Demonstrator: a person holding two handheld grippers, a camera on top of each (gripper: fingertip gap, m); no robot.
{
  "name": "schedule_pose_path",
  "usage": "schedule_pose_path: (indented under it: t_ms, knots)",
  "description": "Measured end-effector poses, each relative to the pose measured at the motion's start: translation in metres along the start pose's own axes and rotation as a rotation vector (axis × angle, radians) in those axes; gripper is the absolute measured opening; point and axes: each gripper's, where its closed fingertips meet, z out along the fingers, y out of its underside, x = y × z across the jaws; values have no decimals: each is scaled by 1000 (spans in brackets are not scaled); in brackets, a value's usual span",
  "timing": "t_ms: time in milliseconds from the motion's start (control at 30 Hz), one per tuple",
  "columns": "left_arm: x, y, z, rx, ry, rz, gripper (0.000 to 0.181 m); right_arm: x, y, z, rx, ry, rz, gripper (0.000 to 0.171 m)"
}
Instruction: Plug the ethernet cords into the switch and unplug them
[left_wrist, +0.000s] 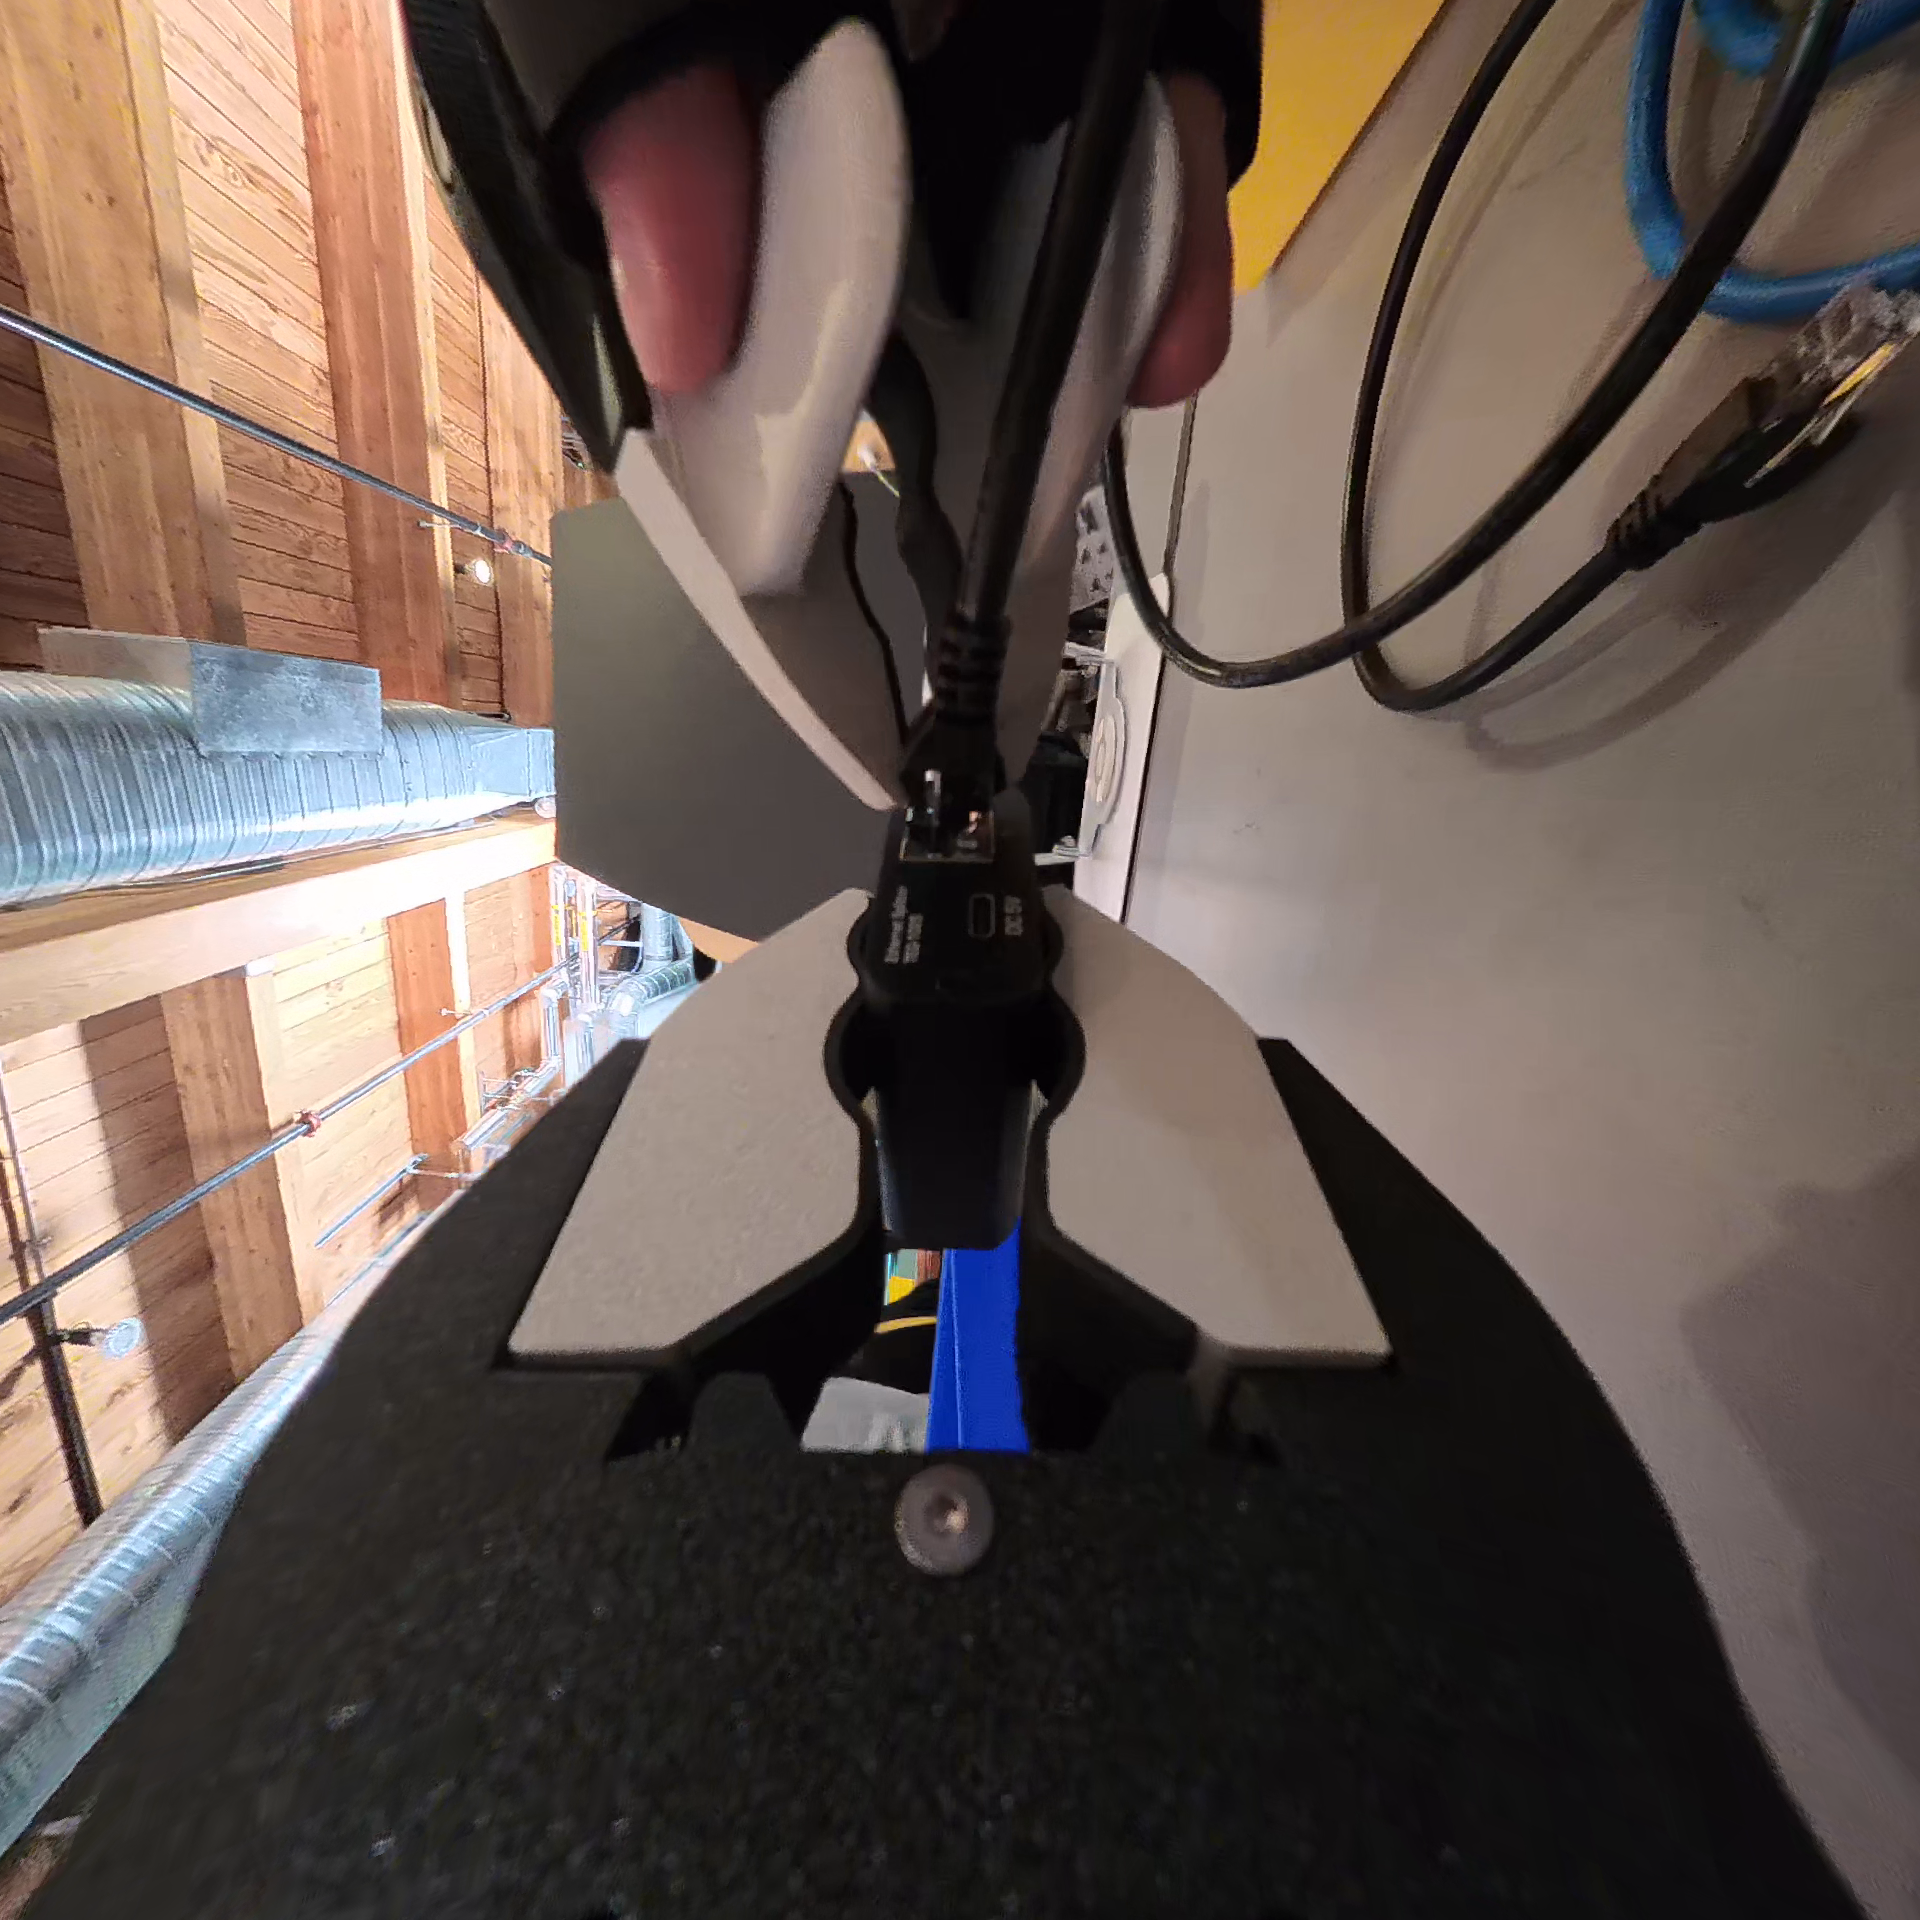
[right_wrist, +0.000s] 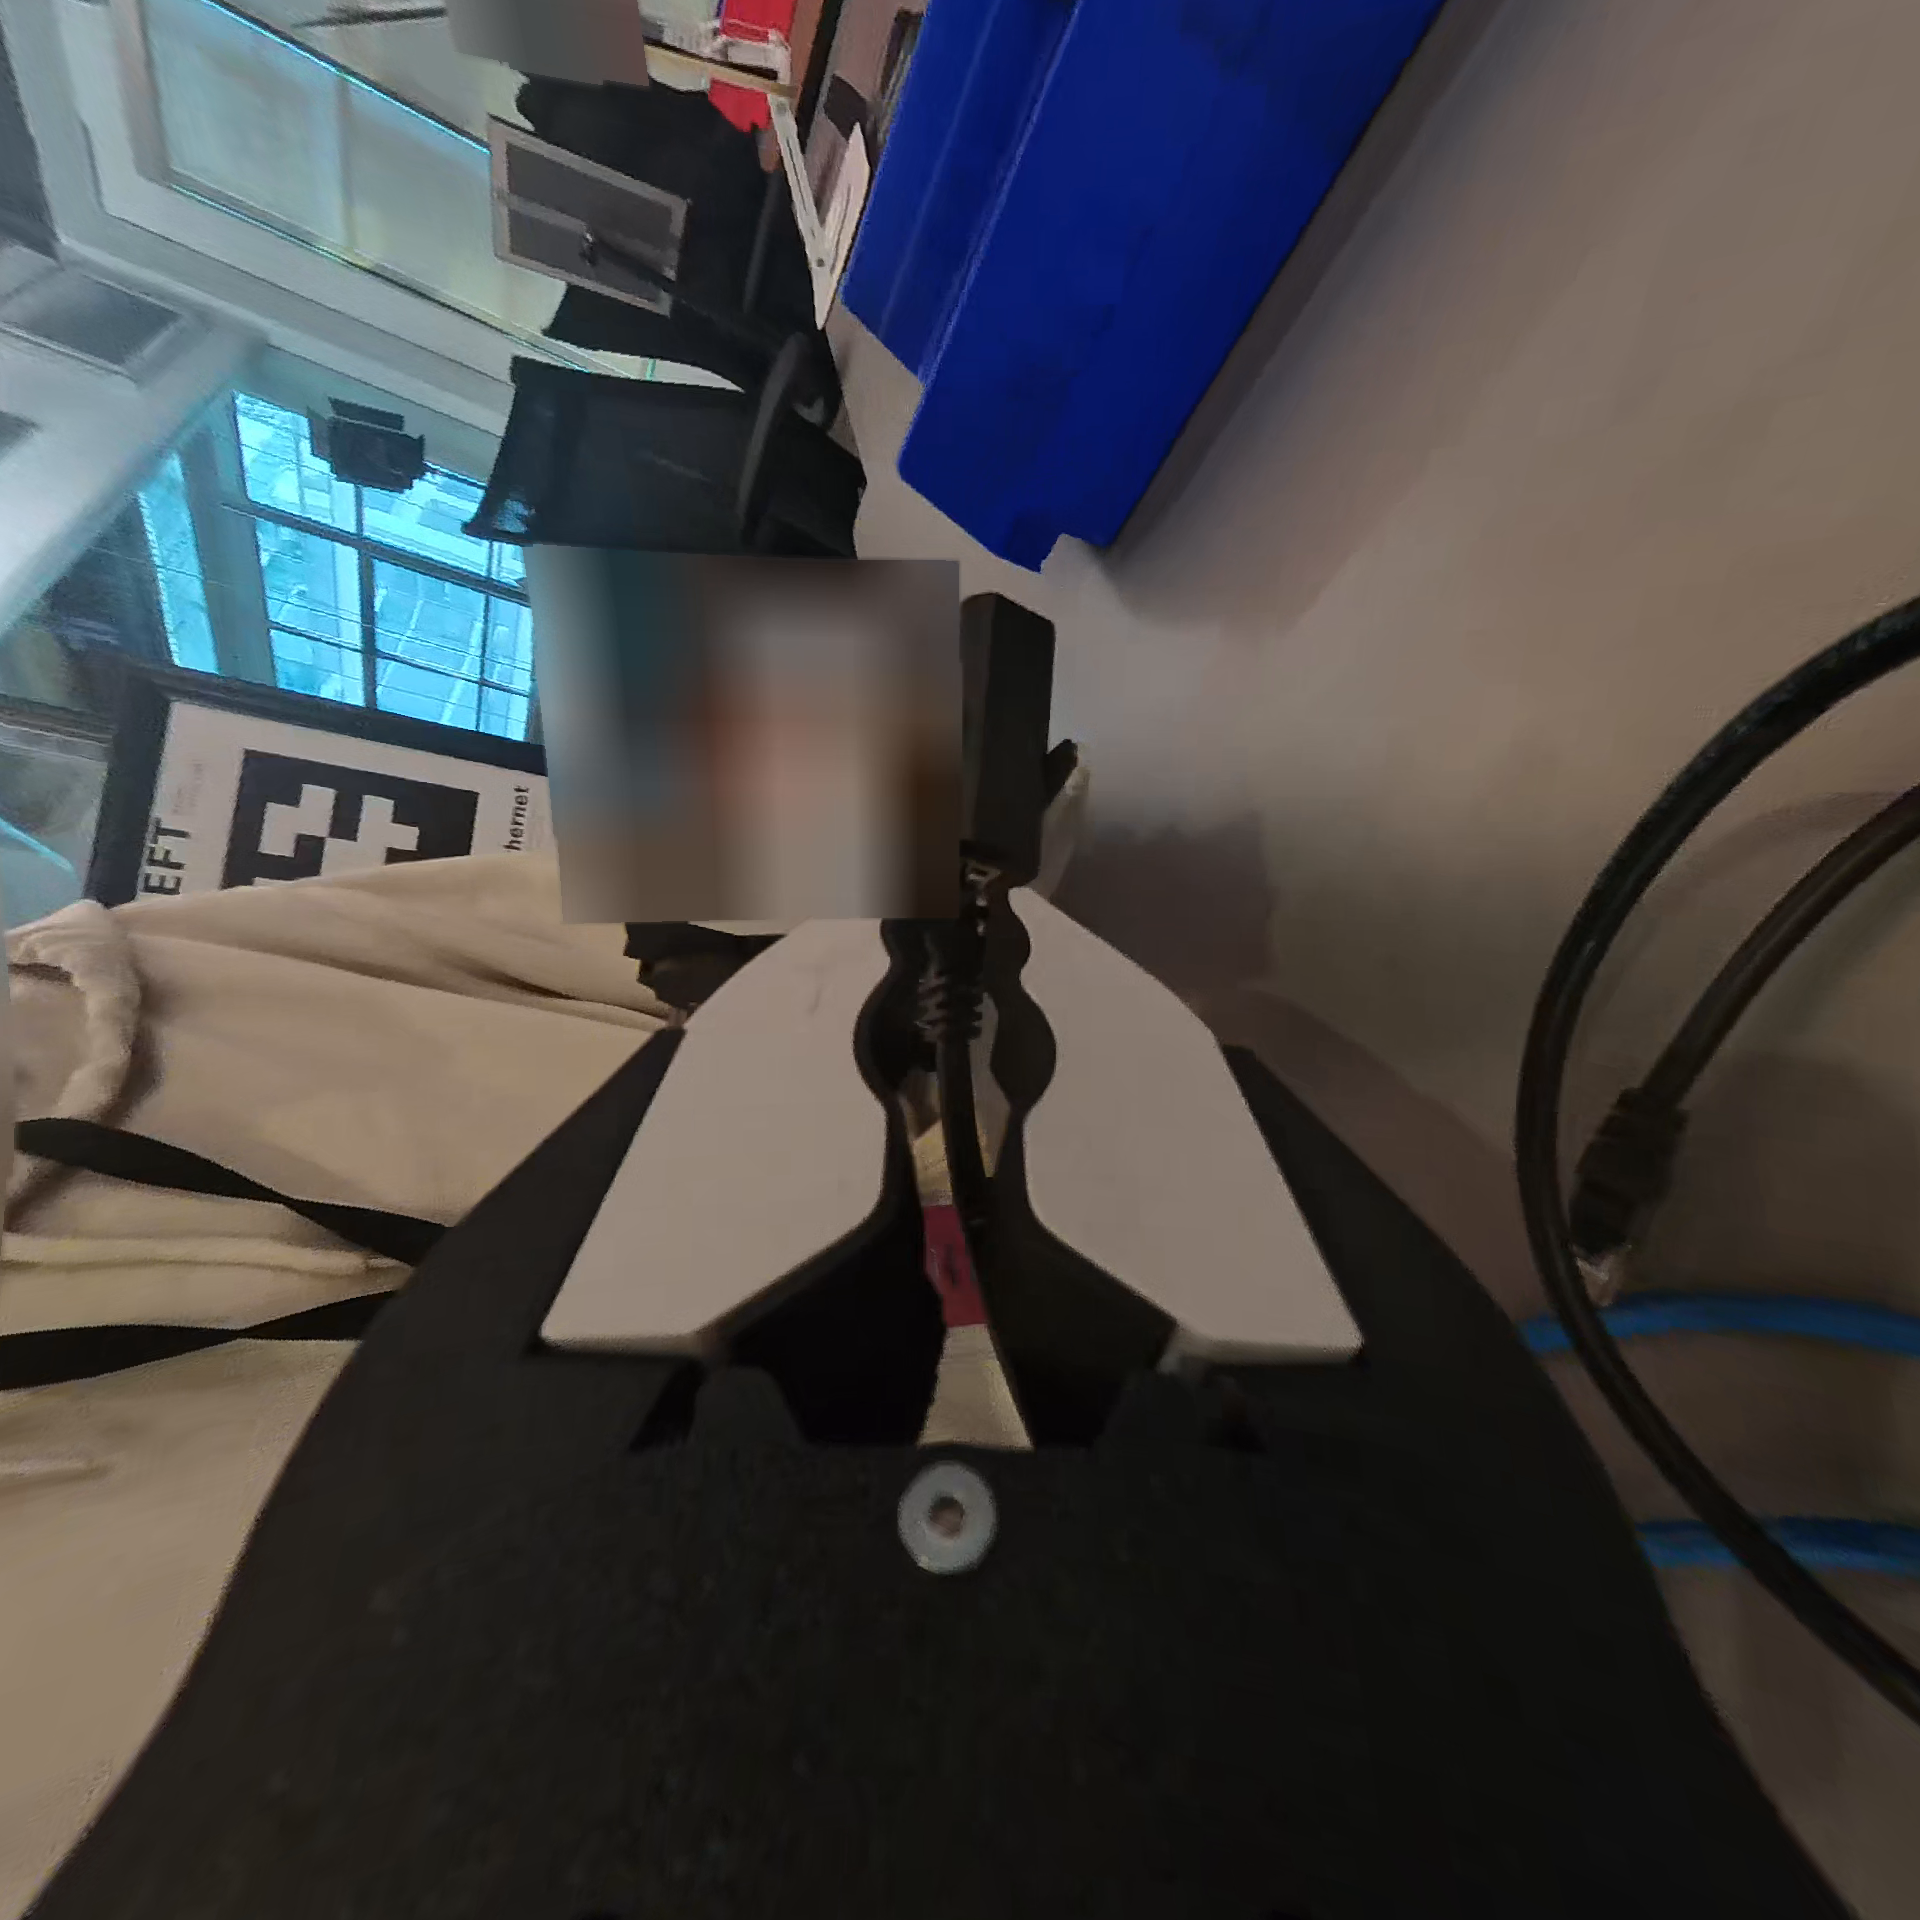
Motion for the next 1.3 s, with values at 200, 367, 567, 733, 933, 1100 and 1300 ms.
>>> schedule_pose_path:
  t_ms: [200,367,567,733,933,1100,1300]
  knots:
    - [5,4,6,-21,11,38,25,7,-5,1,43,-13,33,12]
    - [11,12,8,-36,58,16,24,10,-11,-1,75,251,-380,14]
    - [10,15,10,-55,79,-15,25,11,-8,6,15,549,-812,23]
    - [16,19,12,-77,95,7,25,23,-11,5,-9,695,-853,13]
    - [23,17,13,-79,151,-1,25,23,-2,1,-11,636,-790,13]
    - [30,1,6,-28,224,-59,26,20,13,-7,-36,514,-717,13]
    - [50,104,16,-369,345,-187,26,23,-7,-91,184,461,-529,12]
